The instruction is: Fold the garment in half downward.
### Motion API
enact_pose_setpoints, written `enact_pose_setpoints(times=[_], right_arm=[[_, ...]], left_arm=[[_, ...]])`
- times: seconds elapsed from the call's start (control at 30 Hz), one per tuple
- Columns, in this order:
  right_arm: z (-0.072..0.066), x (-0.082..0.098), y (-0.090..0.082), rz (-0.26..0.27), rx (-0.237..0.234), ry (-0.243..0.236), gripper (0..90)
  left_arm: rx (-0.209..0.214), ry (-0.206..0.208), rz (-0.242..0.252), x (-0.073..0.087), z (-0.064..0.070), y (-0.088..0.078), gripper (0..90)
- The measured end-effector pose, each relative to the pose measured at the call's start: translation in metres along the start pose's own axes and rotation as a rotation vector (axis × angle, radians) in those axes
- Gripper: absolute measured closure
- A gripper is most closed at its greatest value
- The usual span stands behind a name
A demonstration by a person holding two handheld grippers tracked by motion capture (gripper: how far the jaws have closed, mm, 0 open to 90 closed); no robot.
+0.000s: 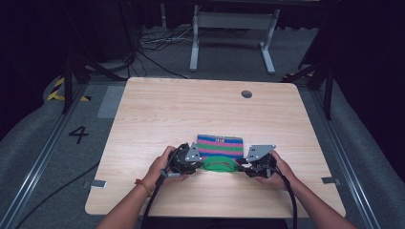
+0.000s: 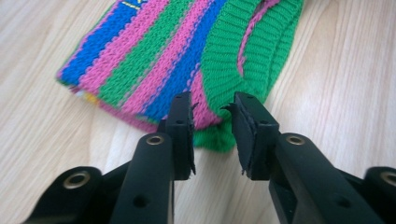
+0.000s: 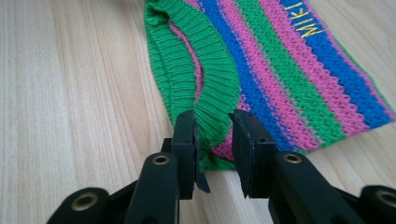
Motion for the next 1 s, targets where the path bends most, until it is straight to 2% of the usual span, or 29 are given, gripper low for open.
enact_pose_setpoints(times=[0.23,0.3,0.47,0.63,0.83,0.93,1.0], right_arm=[[0.0,0.0,-0.014,-0.005,0.02,-0.012,63.8],[0.0,0.001,-0.017,-0.004,0.025,-0.01,63.7],[0.001,0.002,-0.031,-0.003,0.05,-0.021,62.4],[0.002,0.008,-0.04,-0.016,0.062,-0.021,60.9],[0.001,0.016,-0.051,-0.023,0.083,-0.011,56.3],[0.001,0.022,-0.054,-0.027,0.093,-0.002,51.6],[0.001,0.027,-0.056,-0.032,0.102,0.009,48.4]], left_arm=[[-0.045,0.006,-0.007,0.01,-0.006,-0.029,59.9],[-0.049,0.007,-0.01,0.011,-0.007,-0.032,59.0],[-0.061,-0.059,-0.011,0.028,-0.016,-0.048,52.9],[-0.067,-0.081,-0.02,0.039,-0.02,-0.056,49.5],[-0.11,-0.068,-0.029,0.051,-0.026,-0.064,43.5],[-0.129,-0.084,-0.024,0.056,-0.031,-0.069,37.6],[-0.127,-0.104,-0.026,0.061,-0.033,-0.071,35.3]])
Point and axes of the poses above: each handheld gripper's, and its own axes: y roughly forward along the jaws, x roughly out of its underside, z roughly to its right, the point moved 3 cm from there along y, roughly forward along the jaws, and after that the axes turned 14 degrees about -y, right-handed, at the moved point
